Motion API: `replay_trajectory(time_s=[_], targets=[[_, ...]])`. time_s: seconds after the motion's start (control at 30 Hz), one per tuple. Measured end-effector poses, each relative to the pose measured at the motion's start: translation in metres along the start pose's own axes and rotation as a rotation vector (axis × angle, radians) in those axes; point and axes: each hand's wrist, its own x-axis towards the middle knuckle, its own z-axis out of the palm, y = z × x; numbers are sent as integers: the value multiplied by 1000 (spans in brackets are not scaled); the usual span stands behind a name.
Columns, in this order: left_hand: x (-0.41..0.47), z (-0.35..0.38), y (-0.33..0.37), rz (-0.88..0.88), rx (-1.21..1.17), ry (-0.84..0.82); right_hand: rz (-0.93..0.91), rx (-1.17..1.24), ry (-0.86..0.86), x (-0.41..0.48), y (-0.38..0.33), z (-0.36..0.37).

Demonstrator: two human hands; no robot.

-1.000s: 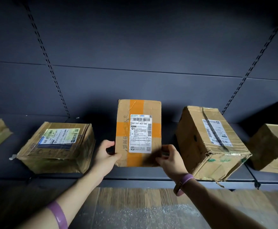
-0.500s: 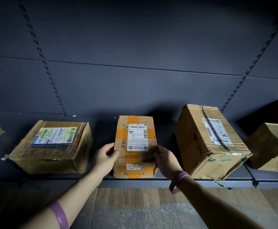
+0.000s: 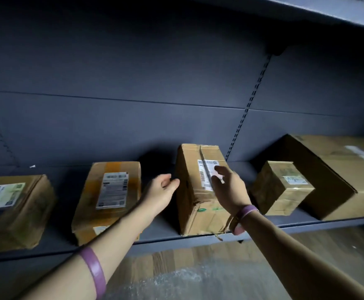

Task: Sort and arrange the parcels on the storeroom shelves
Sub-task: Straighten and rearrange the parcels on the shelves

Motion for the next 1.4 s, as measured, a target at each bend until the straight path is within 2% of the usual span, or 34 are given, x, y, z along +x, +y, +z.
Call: replay_trajectory(time_s=[0.07,0.13,0.3,0.4,0.6,0.83,0.97,1.4], targets=[[-2,31,2,-69,30,-1,12,-110,-18,11,39,-19],[-3,59,2,-132,40,51,33,-172,-110,22,73,-32],[-3,107,5,-195,99,232,61,112,-392,30,118,-38],[-5,121,5,-175,161,320,45,199,-468,32,125,-36],[-5,122,-7,-173,32,350,120,346,-440,28,127,-30],[-16,112,-14,-121,-248,333,124,551,-313,17,131,-32],[-28,108,-14,-61,-187,301,126,668,-267,5,134,-37],[-32,111,-16,-10,-167,306,68,651,-236,-2,144,-39]])
